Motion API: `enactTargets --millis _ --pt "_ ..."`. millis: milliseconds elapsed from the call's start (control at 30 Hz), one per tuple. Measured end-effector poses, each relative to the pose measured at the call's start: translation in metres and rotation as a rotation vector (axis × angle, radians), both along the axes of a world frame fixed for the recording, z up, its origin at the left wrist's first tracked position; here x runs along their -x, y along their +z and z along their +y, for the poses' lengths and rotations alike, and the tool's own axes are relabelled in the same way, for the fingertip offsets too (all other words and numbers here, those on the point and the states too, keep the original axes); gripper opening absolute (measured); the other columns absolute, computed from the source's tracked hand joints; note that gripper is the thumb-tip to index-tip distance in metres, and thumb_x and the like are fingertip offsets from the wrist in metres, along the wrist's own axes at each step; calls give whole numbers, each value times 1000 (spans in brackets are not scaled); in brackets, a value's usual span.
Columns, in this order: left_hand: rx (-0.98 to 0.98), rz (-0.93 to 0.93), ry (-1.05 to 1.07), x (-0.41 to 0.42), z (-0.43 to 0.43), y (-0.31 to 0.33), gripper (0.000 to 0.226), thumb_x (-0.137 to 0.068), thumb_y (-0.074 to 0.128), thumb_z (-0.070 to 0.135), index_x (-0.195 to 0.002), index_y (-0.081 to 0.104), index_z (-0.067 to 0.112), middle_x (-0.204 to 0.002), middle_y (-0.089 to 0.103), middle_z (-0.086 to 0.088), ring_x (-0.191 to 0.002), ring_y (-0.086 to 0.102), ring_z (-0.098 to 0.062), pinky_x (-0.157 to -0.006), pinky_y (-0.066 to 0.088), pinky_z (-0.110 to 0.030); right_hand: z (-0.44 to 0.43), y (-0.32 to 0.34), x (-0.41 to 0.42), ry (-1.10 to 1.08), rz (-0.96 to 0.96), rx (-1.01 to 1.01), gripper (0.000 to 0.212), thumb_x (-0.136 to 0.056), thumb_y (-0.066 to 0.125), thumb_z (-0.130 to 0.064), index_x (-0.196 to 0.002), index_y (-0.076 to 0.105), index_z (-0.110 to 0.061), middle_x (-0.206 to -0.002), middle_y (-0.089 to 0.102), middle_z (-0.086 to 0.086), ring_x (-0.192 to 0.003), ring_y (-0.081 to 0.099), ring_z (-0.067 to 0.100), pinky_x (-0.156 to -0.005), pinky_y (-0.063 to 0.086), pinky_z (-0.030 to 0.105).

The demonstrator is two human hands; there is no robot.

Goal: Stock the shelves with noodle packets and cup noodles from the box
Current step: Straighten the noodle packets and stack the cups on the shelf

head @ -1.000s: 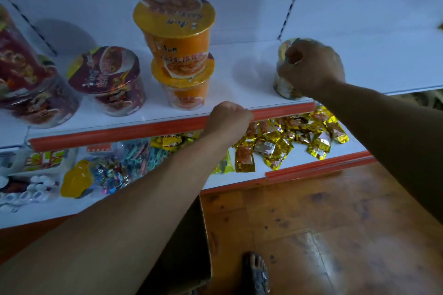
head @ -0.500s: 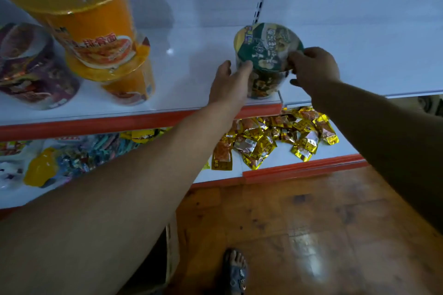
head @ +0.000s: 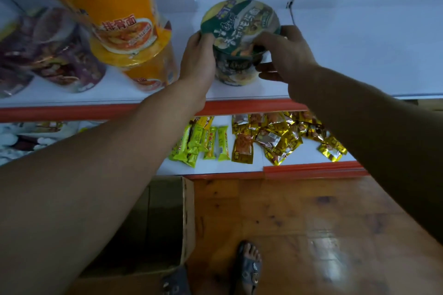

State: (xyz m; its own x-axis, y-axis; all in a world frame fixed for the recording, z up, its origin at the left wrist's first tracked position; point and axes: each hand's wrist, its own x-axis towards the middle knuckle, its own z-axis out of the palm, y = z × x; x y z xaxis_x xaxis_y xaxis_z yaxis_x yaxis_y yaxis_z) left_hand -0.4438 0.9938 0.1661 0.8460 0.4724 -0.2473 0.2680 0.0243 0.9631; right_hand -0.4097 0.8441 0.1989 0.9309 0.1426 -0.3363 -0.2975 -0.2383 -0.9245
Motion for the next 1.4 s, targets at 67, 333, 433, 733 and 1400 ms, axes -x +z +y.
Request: enactTargets --millis 67,333,433,733,1400 --pt "14 -9 43 1 6 -2 34 -97 39 37 -120 59 21 -119 65 -1 -111 60 -18 -101 50 -44 2 -4 8 -2 -4 27 39 -88 64 -35 -122 48 -23 -101 62 -2 -82 71 19 -73 61 34" --pt "61 -5 21 13 13 -4 45 -101 38 49 -135 51 22 -128 62 0 -117 58 -16 -102 48 -42 23 -4 8 -58 -4 -12 37 -93 53 -30 -129 52 -20 -103 58 -6 -93 58 11 -83 59 36" --pt "112 -63 3 25 15 -12 43 -97 53 40 -133 53 17 -126 63 -2 -115 60 -15 -96 51 -36 26 -10 15 -78 -29 -25 36 -93 55 -32 -127 53 -21 -102 60 -7 -93 59 11 -77 59 34" --pt "-3 -28 -6 19 26 -11 36 -79 54 66 -104 68 44 -127 62 -1 -117 59 -17 -99 51 -42 36 -5 12 -55 14 -71 33 -93 57 -28 -125 51 -20 -105 59 -6 -98 60 14 -76 60 33" --pt "54 81 46 115 37 14 21 -69 60 46 -79 68 30 -109 71 -2 -104 66 -23 -98 50 -50 28 5 74 -241 -96 317 39 -79 54 -40 -90 64 -4 -97 70 20 -90 67 38 -84 55 58"
